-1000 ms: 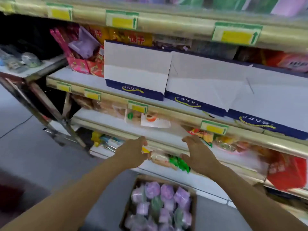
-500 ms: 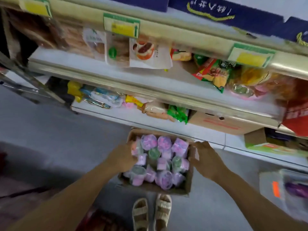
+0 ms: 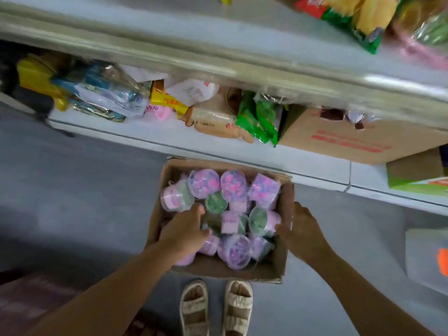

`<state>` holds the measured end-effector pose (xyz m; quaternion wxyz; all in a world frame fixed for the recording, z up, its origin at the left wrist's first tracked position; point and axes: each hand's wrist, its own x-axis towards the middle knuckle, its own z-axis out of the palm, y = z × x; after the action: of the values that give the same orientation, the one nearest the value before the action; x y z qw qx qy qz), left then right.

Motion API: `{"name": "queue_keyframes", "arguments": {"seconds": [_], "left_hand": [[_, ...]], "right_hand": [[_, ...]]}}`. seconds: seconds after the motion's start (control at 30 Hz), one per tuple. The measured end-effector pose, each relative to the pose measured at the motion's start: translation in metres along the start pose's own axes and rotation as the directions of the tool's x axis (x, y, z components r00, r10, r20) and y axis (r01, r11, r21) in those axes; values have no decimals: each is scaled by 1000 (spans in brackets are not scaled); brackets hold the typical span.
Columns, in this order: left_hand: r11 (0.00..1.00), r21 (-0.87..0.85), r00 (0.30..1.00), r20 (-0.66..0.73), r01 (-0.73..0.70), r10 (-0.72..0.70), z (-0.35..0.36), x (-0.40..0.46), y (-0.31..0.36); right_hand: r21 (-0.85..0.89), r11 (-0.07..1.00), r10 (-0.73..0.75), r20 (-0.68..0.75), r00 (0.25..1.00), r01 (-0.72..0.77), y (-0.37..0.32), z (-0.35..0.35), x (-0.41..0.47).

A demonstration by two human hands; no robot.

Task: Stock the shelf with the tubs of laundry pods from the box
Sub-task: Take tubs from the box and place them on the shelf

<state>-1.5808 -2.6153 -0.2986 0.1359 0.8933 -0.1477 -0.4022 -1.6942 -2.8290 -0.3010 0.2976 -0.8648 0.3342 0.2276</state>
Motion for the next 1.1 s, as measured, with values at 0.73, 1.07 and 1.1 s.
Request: {"name": "queue_keyframes", "arguments": {"seconds": [0.73,1.07,1.1], "left_hand": [[835,540,898,-311,-102,311,199,242,-10],[804,581,793,-427,-128,434,201,267,-23],[796,591,791,-422,-131,443,198,265,-23]], "right_hand": [[-126,936,-351,-390,851,329,119,124,195],[-224,895,-446,-415,793,386,134,121,219],[-223,898,-438,-391,810,378,138,120,217]]}}
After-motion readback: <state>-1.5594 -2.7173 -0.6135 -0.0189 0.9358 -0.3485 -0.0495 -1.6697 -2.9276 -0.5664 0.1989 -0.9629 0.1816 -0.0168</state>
